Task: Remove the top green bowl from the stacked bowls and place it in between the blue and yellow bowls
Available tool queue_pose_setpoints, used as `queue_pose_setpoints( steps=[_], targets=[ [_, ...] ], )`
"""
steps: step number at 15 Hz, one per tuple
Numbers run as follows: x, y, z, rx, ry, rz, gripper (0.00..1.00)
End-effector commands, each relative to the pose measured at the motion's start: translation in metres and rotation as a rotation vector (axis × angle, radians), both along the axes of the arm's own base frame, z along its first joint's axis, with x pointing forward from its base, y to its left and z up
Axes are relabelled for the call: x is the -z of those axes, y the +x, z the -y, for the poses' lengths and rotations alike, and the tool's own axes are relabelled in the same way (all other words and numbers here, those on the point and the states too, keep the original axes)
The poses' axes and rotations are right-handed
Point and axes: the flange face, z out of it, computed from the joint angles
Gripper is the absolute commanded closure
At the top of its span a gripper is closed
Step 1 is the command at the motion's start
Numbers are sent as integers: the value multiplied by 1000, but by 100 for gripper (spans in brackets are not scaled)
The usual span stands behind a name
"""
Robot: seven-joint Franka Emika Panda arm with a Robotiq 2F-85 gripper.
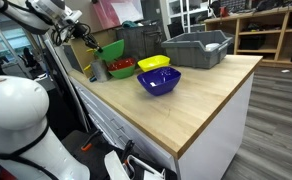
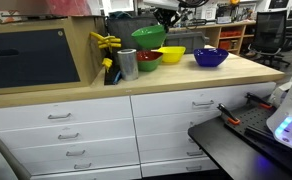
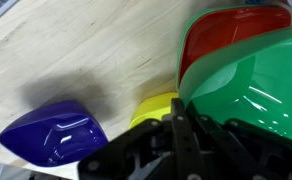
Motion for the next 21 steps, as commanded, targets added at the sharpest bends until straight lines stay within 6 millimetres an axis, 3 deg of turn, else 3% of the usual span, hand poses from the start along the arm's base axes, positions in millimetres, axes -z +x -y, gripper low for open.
queue_pose_setpoints(
  steps=[1, 5, 11, 17, 21],
  targets=[
    [-12, -37, 25, -19, -58, -17, 99],
    [-5, -64, 48, -30, -103, -45, 99],
    [34, -92, 100, 13, -165, -105, 99],
    [71, -98, 123, 44, -124, -145, 99],
    [75, -86, 120, 67, -46, -147, 99]
  ],
)
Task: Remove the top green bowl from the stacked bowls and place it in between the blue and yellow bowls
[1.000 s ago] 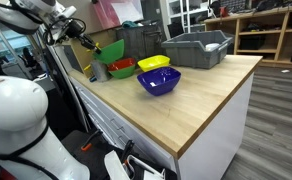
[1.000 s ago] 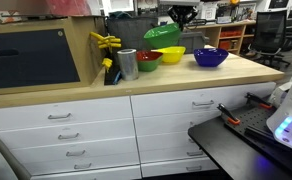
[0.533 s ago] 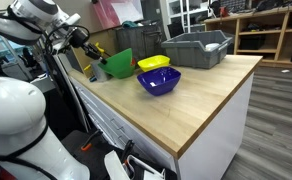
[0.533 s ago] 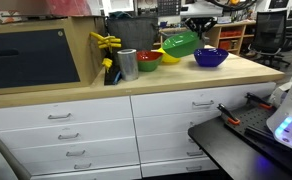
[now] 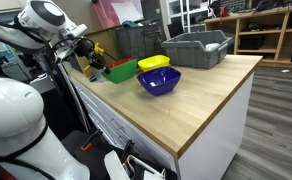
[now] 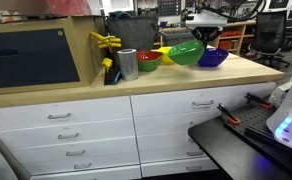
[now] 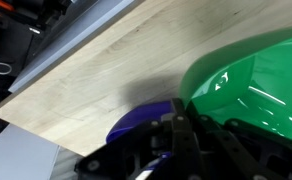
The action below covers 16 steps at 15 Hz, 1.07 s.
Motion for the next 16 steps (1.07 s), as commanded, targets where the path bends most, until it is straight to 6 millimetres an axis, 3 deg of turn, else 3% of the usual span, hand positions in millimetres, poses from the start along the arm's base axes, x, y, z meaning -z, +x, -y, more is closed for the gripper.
queue_pose_setpoints(
  steps=[1, 12, 16],
  targets=[
    [4, 9, 4, 5, 71, 4, 99],
    [32, 26, 13, 59, 252, -57, 99],
    [32, 30, 33, 79, 258, -72, 99]
  ],
)
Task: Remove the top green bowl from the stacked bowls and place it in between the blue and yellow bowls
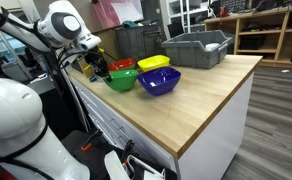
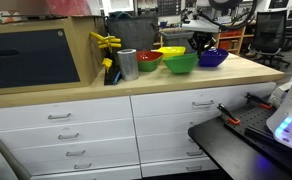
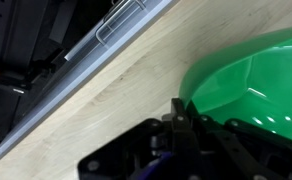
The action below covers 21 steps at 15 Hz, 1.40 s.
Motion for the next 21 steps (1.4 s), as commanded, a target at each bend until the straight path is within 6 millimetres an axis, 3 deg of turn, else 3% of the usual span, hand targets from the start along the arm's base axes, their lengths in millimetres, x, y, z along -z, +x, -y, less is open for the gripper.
queue_pose_setpoints(
  steps=[1, 8, 21],
  targets=[
    [-6, 6, 24, 14, 11, 14, 99],
    [-20, 11, 80, 62, -23, 26, 99],
    [-34, 4, 154, 131, -99, 34, 99]
  ],
)
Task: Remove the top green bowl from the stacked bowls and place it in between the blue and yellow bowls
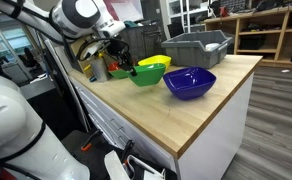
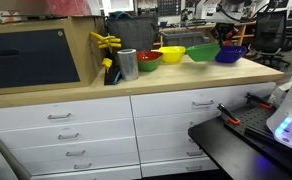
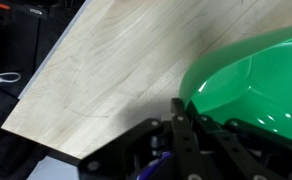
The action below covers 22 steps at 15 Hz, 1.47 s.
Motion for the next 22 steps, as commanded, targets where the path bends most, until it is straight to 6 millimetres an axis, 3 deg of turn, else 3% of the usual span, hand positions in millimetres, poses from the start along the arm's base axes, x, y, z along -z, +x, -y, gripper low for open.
queue_pose_setpoints(
  steps=[1, 7, 16, 22],
  targets=[
    [-8, -5, 19, 0, -33, 2, 99],
    [-2, 0, 34, -28, -97, 24, 99],
    [15, 24, 21, -106, -91, 133, 99],
    [18, 43, 44, -132, -137, 157, 99]
  ],
)
